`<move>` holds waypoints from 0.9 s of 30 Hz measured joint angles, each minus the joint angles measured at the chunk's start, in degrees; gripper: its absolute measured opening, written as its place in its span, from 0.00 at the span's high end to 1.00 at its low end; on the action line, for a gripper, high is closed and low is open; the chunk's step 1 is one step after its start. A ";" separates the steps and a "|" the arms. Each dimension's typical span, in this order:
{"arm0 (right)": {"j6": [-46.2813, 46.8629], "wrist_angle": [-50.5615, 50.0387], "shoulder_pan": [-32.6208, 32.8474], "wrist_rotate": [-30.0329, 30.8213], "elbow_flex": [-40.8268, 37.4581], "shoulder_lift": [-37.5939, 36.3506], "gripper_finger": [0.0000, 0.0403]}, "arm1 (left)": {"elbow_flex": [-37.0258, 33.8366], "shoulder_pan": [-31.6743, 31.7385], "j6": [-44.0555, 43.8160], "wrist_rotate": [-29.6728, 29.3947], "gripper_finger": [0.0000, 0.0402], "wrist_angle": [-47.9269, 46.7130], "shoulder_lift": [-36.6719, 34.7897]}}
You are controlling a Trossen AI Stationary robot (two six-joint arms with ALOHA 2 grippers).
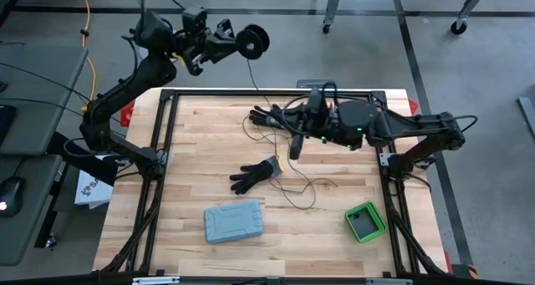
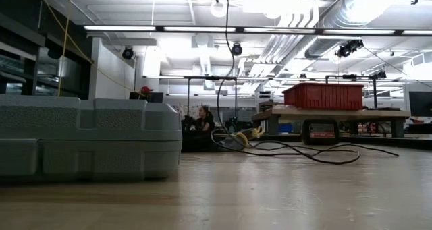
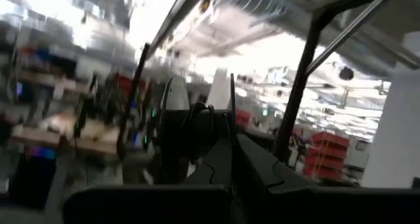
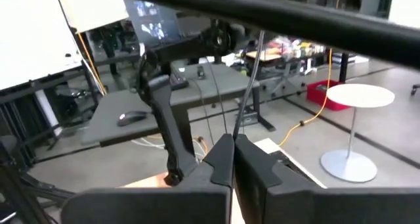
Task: Coil cords
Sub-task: Coil the black wire cable onto the black spool
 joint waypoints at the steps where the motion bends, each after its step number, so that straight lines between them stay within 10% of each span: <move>1: -0.64 -0.03 0.26 0.57 0.00 -0.51 1.00 | 0.00 0.22 -0.21 1.25 1.00 -1.94 -0.05; 15: -7.48 0.09 0.49 7.08 0.00 -5.98 1.00 | 0.02 -0.39 4.32 11.53 1.00 -26.15 -0.96; 27: -8.22 1.56 -4.55 1.76 0.33 -6.77 1.00 | 0.02 -8.41 2.70 16.44 1.00 -27.67 -0.86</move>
